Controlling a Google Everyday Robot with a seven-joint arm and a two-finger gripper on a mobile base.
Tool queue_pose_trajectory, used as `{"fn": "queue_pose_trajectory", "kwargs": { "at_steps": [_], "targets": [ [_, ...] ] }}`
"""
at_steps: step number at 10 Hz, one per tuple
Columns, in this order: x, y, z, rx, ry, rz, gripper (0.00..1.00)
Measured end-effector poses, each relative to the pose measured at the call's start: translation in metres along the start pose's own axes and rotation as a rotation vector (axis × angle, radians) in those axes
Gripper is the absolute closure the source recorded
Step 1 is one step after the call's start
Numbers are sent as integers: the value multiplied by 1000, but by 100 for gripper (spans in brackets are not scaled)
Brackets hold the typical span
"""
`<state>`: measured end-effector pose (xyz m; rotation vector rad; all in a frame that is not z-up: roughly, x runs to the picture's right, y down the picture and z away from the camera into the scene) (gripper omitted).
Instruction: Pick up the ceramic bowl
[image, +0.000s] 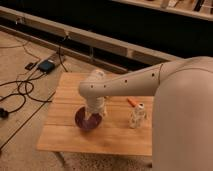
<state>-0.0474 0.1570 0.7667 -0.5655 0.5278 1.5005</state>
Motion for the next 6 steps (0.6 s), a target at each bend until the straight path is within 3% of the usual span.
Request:
{"fn": "queue_pose_trajectory", "kwargs": {
  "at_steps": [6],
  "targets": [
    [-14,-9,22,10,17,8,35]
  ]
}}
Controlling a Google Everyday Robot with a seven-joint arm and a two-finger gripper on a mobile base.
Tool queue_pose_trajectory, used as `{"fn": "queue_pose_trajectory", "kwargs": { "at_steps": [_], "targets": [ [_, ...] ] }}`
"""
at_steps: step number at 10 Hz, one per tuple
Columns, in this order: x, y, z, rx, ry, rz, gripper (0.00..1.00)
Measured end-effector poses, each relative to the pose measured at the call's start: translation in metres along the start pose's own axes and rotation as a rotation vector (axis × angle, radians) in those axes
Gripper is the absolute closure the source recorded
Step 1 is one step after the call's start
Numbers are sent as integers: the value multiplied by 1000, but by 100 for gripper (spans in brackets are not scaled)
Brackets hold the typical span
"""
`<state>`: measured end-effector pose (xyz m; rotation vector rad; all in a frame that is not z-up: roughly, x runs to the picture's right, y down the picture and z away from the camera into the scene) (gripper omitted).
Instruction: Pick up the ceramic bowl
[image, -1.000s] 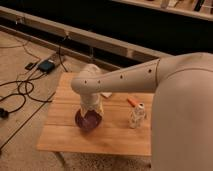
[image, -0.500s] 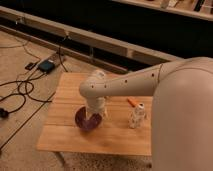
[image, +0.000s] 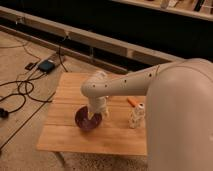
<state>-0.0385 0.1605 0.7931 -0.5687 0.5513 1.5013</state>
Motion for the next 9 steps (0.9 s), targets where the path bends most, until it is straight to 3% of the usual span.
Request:
{"fn": "queue_pose_trajectory", "kwargs": {
  "at_steps": [5,9],
  "targets": [
    [-10,-4,19,-14,-17,-14,35],
    [-16,-4,30,-55,-50,-35,35]
  ]
}}
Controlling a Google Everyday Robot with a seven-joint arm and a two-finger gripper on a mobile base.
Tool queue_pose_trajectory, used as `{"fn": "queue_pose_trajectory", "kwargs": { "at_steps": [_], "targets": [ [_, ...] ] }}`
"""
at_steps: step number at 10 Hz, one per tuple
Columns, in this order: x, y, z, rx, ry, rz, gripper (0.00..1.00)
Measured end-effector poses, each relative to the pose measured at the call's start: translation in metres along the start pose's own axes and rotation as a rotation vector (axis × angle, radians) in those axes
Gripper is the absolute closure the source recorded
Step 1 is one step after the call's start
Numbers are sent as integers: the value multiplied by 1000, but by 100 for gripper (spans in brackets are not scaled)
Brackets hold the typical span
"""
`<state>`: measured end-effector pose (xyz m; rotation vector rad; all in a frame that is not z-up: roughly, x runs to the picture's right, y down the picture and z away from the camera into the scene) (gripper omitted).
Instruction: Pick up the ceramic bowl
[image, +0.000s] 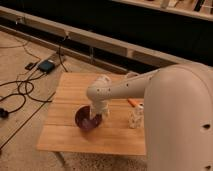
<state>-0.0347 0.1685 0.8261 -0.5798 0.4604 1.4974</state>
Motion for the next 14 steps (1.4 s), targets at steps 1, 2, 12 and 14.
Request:
{"fn": "queue_pose_trajectory", "kwargs": {
  "at_steps": [1,2,12,14],
  "targets": [
    [0,-1,2,-11,-7,-4,35],
    [0,-3,5,-20,-12,-7,35],
    [9,-5,14,-136,52,12,100],
    [1,8,-11,-173,58,-3,100]
  ]
}}
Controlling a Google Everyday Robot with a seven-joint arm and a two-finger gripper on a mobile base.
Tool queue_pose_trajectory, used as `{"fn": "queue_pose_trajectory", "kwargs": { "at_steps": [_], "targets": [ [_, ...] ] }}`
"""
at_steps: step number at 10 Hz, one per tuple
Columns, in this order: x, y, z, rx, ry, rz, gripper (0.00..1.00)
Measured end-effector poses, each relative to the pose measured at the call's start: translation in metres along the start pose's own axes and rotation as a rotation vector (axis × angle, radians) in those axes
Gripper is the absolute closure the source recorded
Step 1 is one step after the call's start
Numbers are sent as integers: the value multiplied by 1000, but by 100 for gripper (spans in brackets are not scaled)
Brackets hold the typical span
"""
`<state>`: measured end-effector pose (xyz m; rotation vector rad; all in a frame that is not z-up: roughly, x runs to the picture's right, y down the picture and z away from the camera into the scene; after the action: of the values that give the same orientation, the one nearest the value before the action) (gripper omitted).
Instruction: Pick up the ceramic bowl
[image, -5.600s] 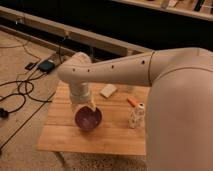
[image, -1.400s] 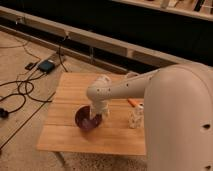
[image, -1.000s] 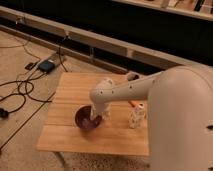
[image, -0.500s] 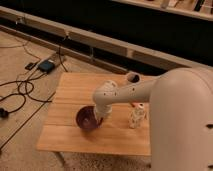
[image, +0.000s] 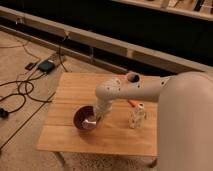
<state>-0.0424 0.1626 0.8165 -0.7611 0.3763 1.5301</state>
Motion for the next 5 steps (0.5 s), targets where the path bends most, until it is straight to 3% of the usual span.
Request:
{"fn": "queue_pose_trajectory", "kwargs": {
  "at_steps": [3,5],
  "targets": [
    [-8,12,-34,-3,0,-29,100],
    [-11,14,-44,1,-12,-50,100]
  ]
}}
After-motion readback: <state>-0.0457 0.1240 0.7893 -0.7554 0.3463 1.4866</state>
